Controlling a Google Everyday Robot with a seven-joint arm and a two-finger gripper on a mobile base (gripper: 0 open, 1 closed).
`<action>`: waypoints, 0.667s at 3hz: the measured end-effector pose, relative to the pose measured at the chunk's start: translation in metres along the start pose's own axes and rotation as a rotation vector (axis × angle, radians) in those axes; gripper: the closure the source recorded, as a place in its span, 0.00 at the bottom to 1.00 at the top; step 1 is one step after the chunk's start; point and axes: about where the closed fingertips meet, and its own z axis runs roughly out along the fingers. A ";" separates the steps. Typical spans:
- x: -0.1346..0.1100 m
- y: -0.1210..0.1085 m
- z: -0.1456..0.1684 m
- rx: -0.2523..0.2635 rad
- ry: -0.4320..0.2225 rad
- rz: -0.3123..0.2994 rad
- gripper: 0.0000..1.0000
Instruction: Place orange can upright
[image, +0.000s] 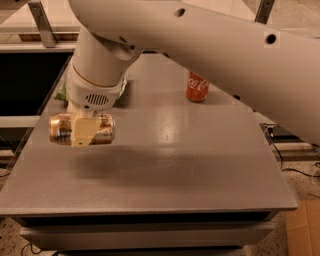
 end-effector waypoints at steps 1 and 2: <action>-0.013 0.005 0.006 -0.027 -0.130 0.011 1.00; -0.028 0.010 0.012 -0.054 -0.270 0.037 1.00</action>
Offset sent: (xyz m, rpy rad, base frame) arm -0.0215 0.0353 -0.0003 0.3840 0.2247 0.0459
